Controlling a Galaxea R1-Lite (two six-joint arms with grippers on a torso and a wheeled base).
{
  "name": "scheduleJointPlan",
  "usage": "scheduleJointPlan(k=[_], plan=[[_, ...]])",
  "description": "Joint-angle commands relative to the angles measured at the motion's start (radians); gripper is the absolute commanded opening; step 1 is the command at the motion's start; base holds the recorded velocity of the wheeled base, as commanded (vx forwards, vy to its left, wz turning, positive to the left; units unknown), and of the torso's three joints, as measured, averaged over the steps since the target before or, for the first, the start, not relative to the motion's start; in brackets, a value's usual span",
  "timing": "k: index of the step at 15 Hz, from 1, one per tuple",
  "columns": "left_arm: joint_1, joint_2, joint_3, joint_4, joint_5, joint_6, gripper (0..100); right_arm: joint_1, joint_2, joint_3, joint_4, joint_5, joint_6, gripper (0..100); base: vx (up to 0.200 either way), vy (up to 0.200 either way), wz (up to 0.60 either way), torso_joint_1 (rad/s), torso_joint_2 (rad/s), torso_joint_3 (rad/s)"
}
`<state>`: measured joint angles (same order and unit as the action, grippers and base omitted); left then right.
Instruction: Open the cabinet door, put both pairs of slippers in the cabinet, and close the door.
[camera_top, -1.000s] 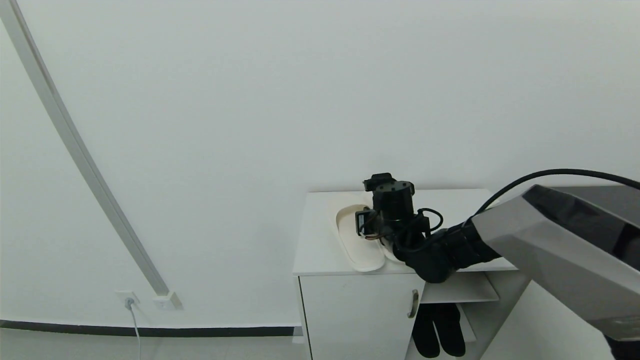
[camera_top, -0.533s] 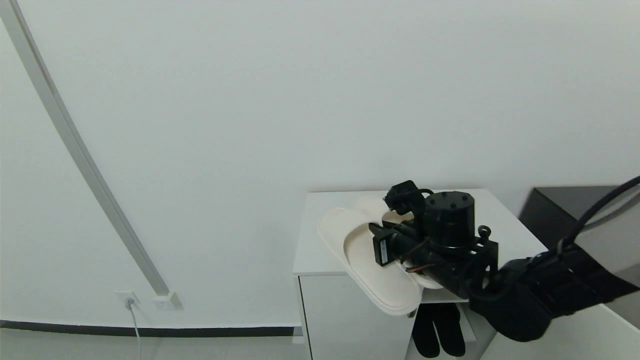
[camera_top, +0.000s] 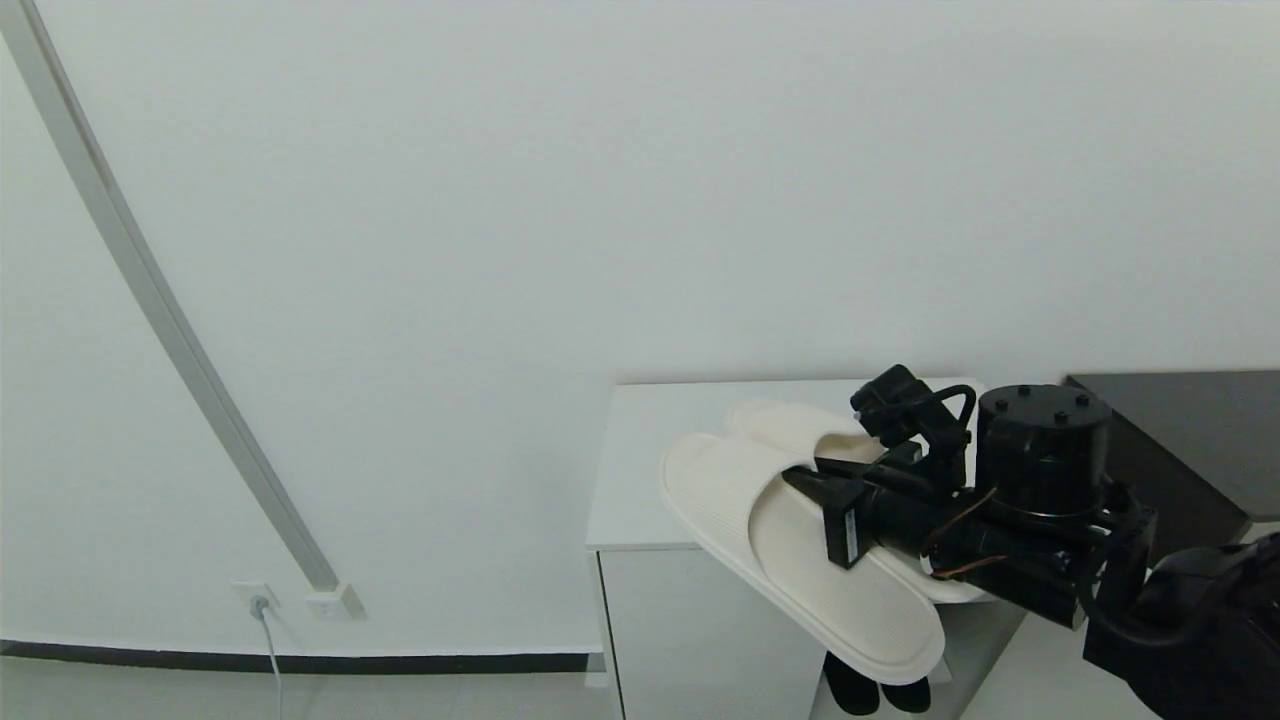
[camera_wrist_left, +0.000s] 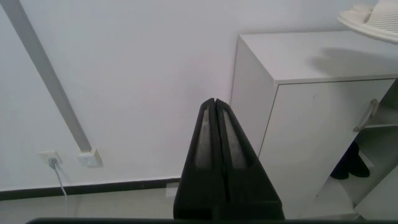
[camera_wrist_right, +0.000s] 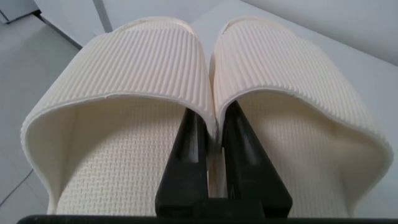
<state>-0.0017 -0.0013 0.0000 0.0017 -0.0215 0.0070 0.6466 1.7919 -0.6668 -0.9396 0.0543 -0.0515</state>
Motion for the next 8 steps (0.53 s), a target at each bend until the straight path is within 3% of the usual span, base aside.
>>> scheduleJointPlan(k=[1,2,8], plan=[[0.0,0.001,0.0,0.0,0.0,-0.001,0,-0.002,-0.009,0.003,0.001,-0.001,-0.001,0,0.0,0.0,0.0,0.0,0.0,0.0],[0.0,0.001,0.0,0.0,0.0,-0.001,0,-0.001,-0.005,0.003,0.001,-0.001,-0.001,0,0.0,0.0,0.0,0.0,0.0,0.0],[0.0,0.001,0.0,0.0,0.0,-0.002,0,0.002,0.001,0.003,0.001,-0.005,-0.001,0,-0.2,0.0,0.0,0.001,0.0,0.003]])
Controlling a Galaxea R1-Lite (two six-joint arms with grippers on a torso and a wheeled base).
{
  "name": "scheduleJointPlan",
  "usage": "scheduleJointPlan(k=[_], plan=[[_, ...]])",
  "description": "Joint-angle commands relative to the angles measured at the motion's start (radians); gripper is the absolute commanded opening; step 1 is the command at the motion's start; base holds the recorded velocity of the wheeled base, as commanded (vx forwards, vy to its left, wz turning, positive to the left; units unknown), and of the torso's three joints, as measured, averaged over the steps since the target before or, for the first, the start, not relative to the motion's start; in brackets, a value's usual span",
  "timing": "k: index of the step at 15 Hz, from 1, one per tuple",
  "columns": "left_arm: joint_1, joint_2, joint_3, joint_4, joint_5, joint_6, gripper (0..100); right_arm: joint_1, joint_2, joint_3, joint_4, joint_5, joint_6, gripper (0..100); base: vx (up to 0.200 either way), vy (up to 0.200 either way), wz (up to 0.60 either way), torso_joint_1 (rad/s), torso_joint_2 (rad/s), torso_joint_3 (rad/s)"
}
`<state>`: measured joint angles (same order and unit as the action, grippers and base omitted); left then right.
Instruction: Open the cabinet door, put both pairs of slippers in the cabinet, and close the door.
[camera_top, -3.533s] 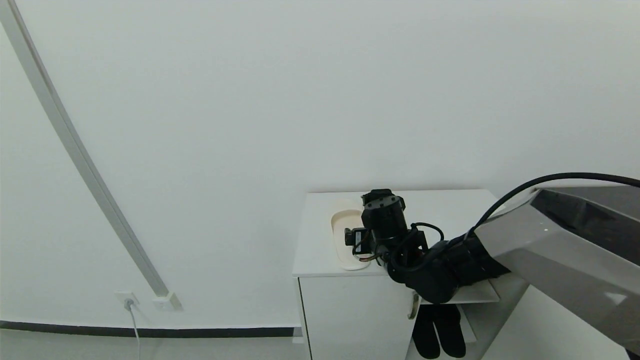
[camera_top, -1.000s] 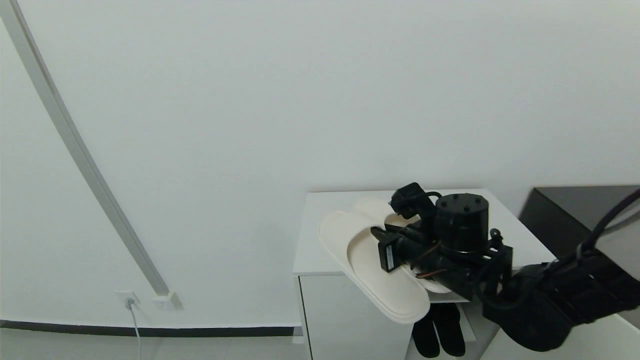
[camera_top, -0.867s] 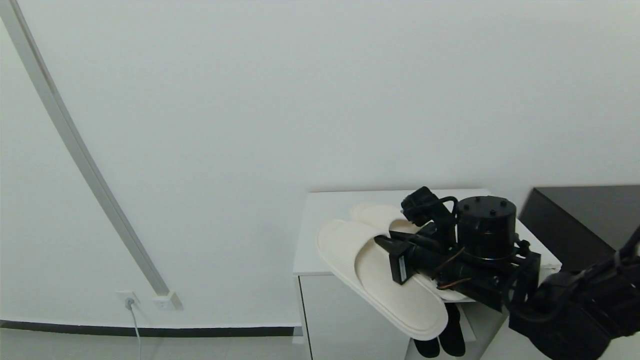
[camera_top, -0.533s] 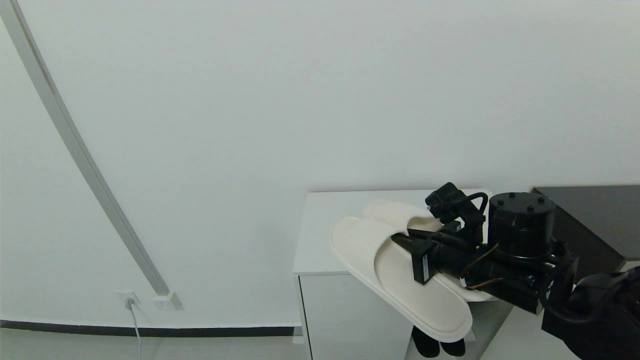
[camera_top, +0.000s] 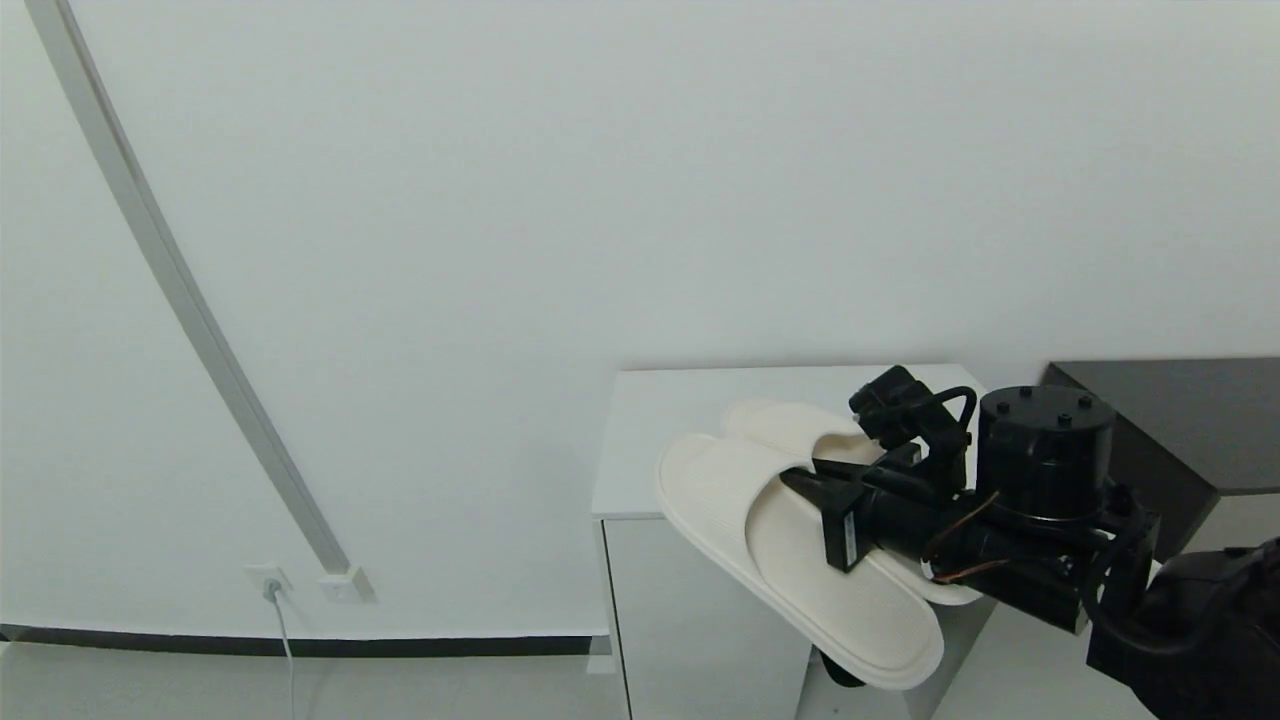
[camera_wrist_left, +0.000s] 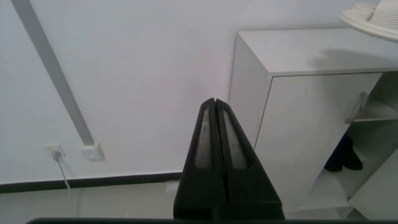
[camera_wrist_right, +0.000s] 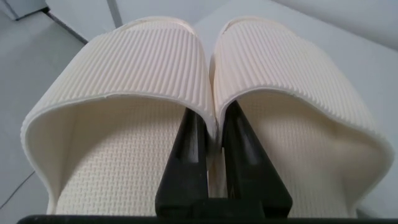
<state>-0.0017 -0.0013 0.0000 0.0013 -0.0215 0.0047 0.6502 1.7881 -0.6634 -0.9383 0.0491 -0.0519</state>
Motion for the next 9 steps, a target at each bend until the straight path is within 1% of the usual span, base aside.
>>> scheduleJointPlan(k=[1,3,9], plan=[[0.0,0.001,0.0,0.0,0.0,0.0,0,0.0,0.007,-0.001,0.0,0.0,0.0,0,-0.2,0.0,0.0,-0.007,0.0,-0.002],[0.0,0.001,0.0,0.0,0.0,0.0,0,0.002,0.008,0.001,0.0,-0.002,0.0,0,-0.2,0.0,0.0,0.0,0.0,0.005],[0.0,0.001,0.0,0.0,0.0,0.0,0,0.008,0.007,0.013,0.0,-0.003,0.0,0,0.0,0.0,0.0,0.0,0.0,0.0]])
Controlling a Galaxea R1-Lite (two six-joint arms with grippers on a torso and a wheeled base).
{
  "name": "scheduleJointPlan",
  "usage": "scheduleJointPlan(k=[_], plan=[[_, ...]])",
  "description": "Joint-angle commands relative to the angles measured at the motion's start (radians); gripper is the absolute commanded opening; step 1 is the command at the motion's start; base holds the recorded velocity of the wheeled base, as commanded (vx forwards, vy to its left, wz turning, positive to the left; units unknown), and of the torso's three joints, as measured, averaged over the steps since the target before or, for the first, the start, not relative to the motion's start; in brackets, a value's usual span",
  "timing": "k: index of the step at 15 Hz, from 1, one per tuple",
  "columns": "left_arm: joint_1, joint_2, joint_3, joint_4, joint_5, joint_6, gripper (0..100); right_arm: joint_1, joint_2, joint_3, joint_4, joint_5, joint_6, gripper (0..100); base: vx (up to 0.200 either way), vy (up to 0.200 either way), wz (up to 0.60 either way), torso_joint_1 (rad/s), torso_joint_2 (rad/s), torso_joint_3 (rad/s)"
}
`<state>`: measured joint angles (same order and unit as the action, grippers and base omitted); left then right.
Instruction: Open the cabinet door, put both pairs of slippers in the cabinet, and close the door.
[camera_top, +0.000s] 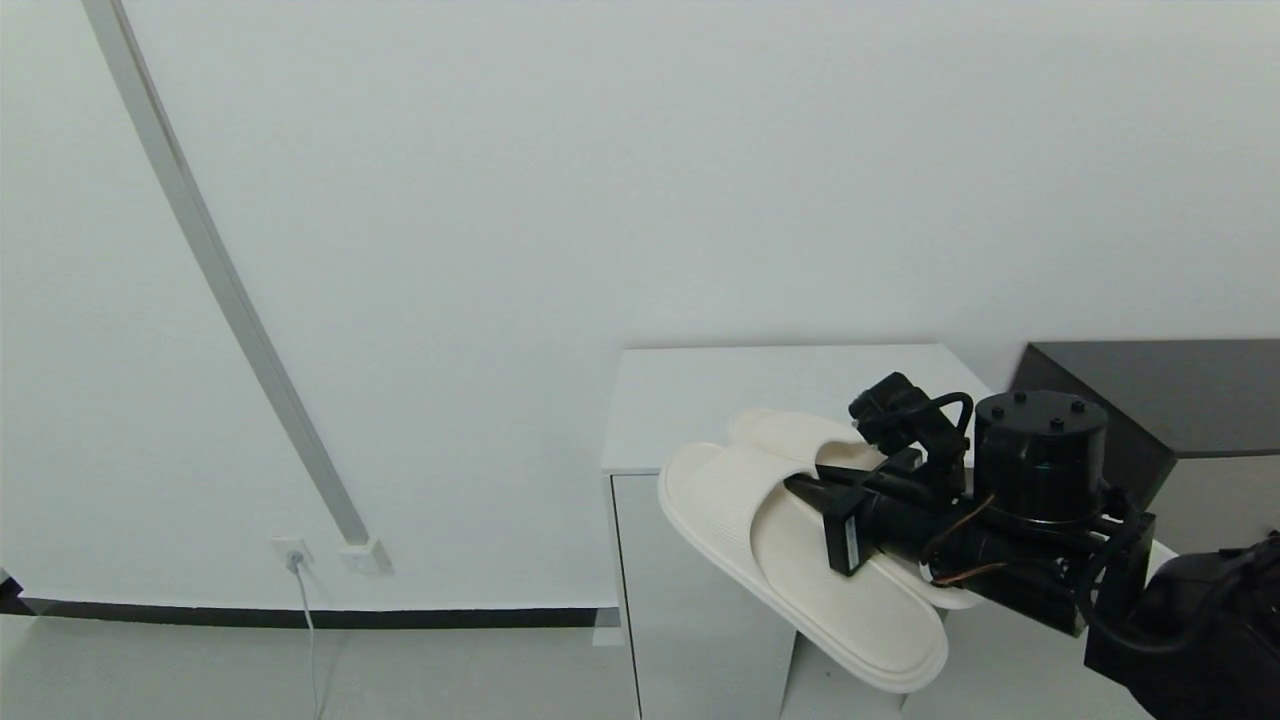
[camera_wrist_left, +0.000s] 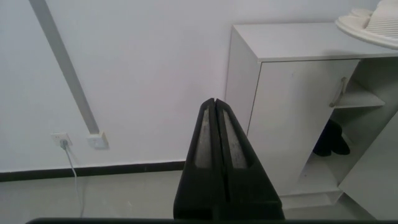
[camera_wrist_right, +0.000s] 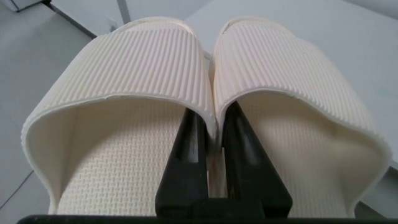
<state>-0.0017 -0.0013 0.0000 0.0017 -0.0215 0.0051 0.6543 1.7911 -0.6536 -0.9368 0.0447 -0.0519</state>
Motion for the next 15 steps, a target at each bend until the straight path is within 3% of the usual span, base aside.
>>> scheduleJointPlan(k=[1,14,15], plan=[[0.0,0.001,0.0,0.0,0.0,-0.001,0,0.004,0.005,0.006,-0.002,0.0,0.0,0,0.0,0.0,0.0,0.0,0.0,0.0],[0.0,0.001,0.0,0.0,0.0,-0.001,0,0.007,0.019,0.012,-0.002,0.0,0.0,0,0.0,0.0,0.0,0.0,0.0,0.0],[0.0,0.001,0.0,0.0,0.0,0.001,0,0.007,0.019,0.014,0.0,0.0,0.0,0,0.0,-0.2,0.0,-0.002,0.0,-0.002]])
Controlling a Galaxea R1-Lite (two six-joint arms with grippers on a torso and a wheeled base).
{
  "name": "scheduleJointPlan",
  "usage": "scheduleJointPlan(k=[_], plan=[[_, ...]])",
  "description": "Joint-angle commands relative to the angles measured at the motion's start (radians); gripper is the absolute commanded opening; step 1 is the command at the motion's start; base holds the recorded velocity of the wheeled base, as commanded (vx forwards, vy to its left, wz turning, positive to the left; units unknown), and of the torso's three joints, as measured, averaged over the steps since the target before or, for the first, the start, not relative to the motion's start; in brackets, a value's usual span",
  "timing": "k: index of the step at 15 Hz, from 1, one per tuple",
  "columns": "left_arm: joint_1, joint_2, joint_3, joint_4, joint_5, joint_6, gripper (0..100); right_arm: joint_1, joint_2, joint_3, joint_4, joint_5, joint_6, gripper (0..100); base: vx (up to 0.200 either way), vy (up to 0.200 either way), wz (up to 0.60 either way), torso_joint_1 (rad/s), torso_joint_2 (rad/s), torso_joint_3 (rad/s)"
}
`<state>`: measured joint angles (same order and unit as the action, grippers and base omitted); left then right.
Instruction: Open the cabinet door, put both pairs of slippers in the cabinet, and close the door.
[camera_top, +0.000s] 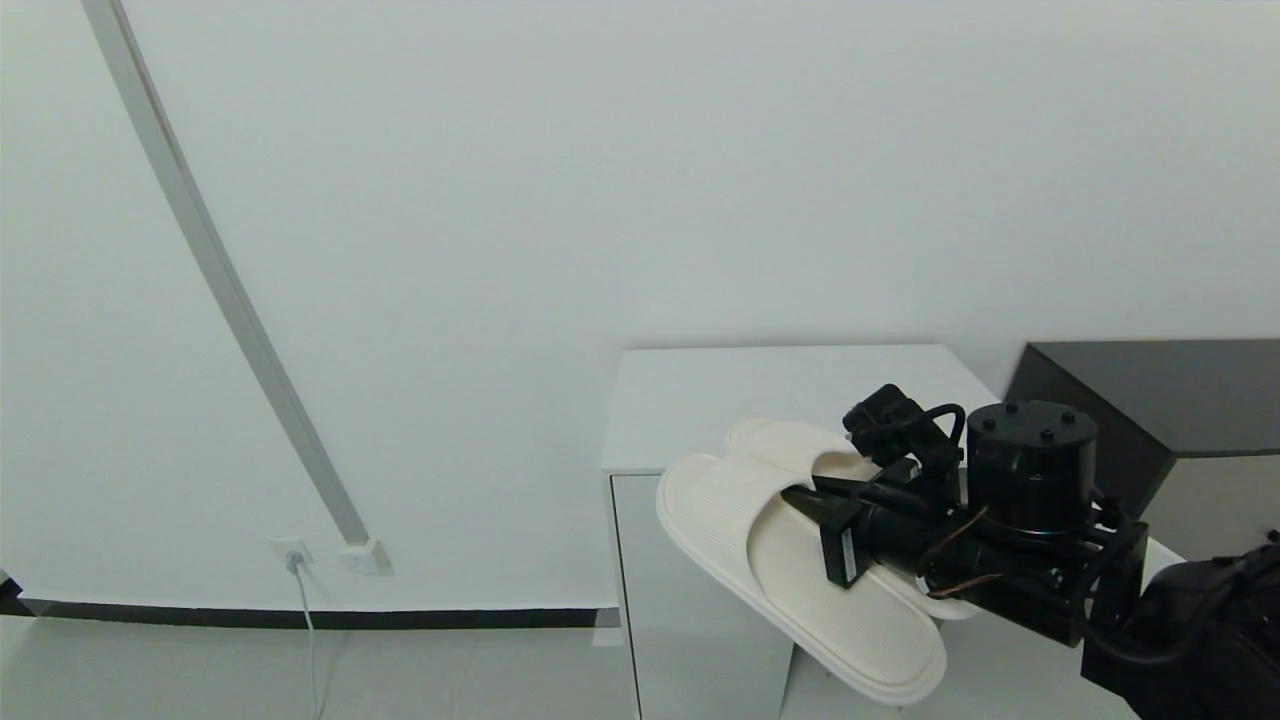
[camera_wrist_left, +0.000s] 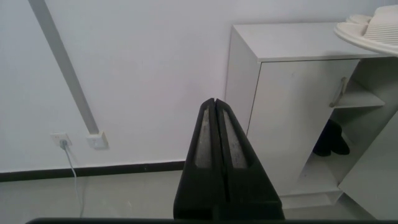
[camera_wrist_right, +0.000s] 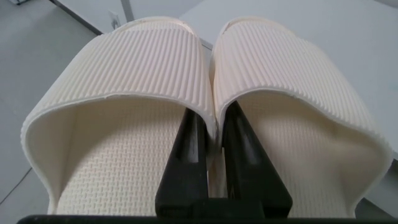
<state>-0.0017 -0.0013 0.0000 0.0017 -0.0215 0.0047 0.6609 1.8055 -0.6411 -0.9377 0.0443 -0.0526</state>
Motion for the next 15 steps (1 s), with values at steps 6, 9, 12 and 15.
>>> scheduleJointPlan(k=[6,9,12,15], plan=[[0.0,0.001,0.0,0.0,0.0,0.0,0,0.0,0.009,0.006,-0.001,-0.004,-0.016,0,0.0,-0.2,0.0,0.002,0.0,0.003],[0.0,0.001,0.0,0.0,0.0,0.0,0,0.006,0.011,0.011,0.0,-0.004,-0.018,0,0.0,-0.2,0.0,0.005,0.01,-0.001],[0.0,0.001,0.0,0.0,0.0,0.001,0,0.006,0.008,0.017,-0.001,-0.004,-0.018,0,0.0,-0.2,0.0,0.005,0.0,0.002],[0.0,0.001,0.0,0.0,0.0,0.001,0,0.006,0.005,0.021,-0.001,-0.004,-0.018,0,0.0,-0.2,0.0,0.004,0.0,0.001]])
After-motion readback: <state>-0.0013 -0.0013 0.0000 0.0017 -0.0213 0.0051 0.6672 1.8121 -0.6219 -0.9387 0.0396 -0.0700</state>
